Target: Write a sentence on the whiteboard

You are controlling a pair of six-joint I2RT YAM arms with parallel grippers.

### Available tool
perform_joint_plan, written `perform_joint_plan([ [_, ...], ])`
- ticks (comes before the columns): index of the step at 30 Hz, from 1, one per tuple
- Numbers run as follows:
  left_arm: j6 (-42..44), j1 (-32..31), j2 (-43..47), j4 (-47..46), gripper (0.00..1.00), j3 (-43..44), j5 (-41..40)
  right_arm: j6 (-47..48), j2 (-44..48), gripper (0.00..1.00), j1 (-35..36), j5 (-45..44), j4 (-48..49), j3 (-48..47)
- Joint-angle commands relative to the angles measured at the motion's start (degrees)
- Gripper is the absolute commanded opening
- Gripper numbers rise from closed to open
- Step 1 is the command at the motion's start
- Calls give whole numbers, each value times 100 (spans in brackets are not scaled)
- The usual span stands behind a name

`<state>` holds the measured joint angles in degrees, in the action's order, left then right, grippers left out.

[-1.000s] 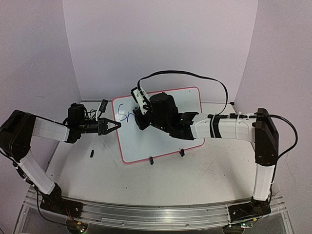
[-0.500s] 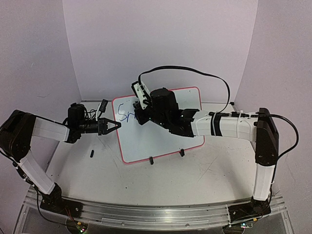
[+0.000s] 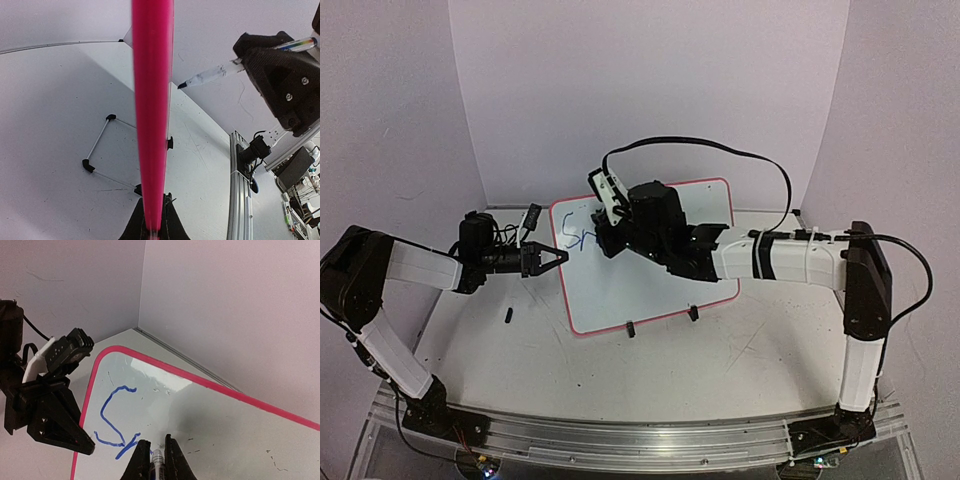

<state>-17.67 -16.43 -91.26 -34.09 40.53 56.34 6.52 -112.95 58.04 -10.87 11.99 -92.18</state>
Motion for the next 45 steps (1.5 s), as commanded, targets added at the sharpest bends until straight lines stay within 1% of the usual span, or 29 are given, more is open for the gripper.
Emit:
perform_joint_plan([
  [1, 176, 34, -69, 141, 0, 183, -414, -78, 295, 0, 9, 14, 12, 169],
  [12, 180, 28, -63, 138, 0, 173, -422, -34, 8, 0, 5, -175, -21, -141],
  [25, 185, 31, -42, 147, 0, 151, -422, -8, -74, 0, -16, -334, -21, -301],
  [28, 185, 31, -40, 140, 0, 157, -424, -26, -72, 0, -15, -224, -21, -277],
  [30, 185, 31, -40, 142, 0, 155, -423, -66, -35, 0, -10, 58, -28, -217],
  [36, 185, 34, -56, 142, 0, 171, -420, -166, 58, 0, -10, 40, -40, 4],
  [45, 176, 32, -41, 141, 0, 162, -422, -220, -34, 0, -6, -12, -125, -19],
])
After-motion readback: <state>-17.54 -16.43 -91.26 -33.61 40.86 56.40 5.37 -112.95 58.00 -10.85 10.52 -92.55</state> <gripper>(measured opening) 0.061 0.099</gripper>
